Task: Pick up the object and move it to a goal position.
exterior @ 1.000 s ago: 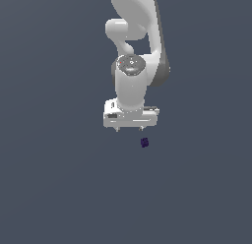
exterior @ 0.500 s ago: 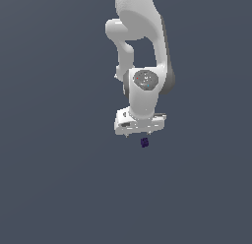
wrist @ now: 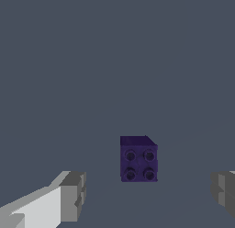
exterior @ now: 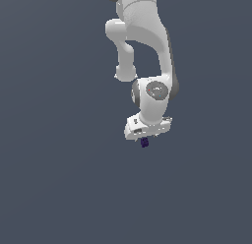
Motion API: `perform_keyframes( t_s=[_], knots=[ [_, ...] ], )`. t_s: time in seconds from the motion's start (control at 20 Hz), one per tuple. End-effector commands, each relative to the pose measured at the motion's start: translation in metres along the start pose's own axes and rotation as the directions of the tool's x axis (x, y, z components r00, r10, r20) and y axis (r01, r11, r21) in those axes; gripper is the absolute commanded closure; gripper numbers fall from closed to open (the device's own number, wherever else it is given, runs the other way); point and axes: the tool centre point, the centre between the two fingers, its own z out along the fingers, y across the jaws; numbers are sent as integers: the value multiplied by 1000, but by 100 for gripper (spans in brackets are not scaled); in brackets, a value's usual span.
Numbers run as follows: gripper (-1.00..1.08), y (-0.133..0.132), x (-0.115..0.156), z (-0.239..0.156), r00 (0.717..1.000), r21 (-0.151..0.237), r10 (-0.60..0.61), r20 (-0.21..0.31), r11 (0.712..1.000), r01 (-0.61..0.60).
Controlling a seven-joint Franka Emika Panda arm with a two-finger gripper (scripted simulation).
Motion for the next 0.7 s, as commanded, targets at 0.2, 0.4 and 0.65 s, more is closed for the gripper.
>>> perform_keyframes(
  t_s=[0.2,0.4,0.65],
  knots=[
    [-92,0,0,6,1000,0,-1,0,1000,1],
    [-92,-1,-1,22,1000,0,-2,-1,1000,2],
    [-92,-1,-1,45,1000,0,-3,-1,1000,3]
  ],
)
